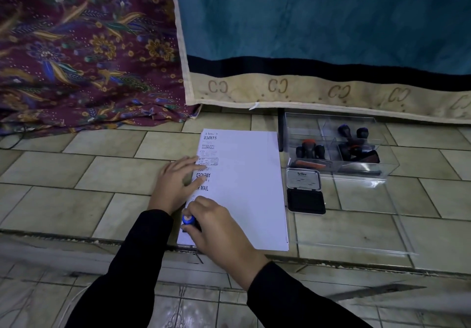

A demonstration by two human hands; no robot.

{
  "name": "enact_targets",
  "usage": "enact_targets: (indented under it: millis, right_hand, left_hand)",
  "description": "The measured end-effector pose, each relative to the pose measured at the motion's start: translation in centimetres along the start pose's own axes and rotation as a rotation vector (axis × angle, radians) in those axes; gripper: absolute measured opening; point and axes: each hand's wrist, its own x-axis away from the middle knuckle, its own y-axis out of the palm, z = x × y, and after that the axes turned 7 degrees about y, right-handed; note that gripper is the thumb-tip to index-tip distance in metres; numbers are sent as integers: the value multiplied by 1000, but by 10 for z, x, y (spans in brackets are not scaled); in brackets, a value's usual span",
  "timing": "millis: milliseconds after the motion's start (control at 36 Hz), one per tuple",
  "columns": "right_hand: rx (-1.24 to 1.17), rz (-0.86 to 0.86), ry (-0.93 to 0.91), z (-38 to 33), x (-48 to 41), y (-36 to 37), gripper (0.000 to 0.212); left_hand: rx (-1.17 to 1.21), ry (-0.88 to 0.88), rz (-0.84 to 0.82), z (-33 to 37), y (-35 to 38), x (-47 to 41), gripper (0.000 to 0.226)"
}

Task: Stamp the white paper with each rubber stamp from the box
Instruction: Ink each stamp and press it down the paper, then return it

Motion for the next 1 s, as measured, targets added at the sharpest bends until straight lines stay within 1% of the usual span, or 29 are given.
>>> enact_targets:
  millis: [56, 194, 333, 472, 556, 583, 639, 694, 750, 806, 917, 1000]
  right_hand:
    - [4, -2, -12, -1, 2, 0, 7]
    - [-37, 8, 31, 1, -6, -2, 7]
    - [-36, -3, -15, 3, 2, 2, 8]
    - [-47, 29, -11, 4, 1, 3, 8]
    - [-147, 34, 54, 8, 3, 1, 10]
    - [-218, 59, 93, 9, 3, -3, 13]
    - [-346, 161, 144, 13, 1, -17, 17]
    - [-412, 275, 171, 20, -3, -38, 22]
    - [-432, 352, 201, 32, -10, -65, 29]
    - [-414, 440, 235, 46, -19, -95, 31]
    - [-327, 625, 348, 85, -28, -150, 23]
    - [-153, 659, 436, 121, -29, -179, 16]
  left_hand:
    - [0, 2, 3, -1, 1, 0, 50]
    - [19, -16, -10, -1, 1, 0, 56]
    - [39, 0, 11, -3, 1, 1, 47]
    - [30, -2, 2, -2, 0, 0, 48]
    - [37, -1, 11, 2, -1, 1, 48]
    - [39, 9, 19, 2, -2, 1, 47]
    - [47, 26, 18, 0, -3, 2, 46]
    - [34, 33, -1, 0, -4, 2, 44]
    - [23, 29, -6, 0, -4, 3, 37]
    - [41, 17, -4, 0, -4, 3, 27]
    - [41, 19, -11, -2, -3, 2, 21]
    - [42, 22, -6, -3, -3, 2, 24]
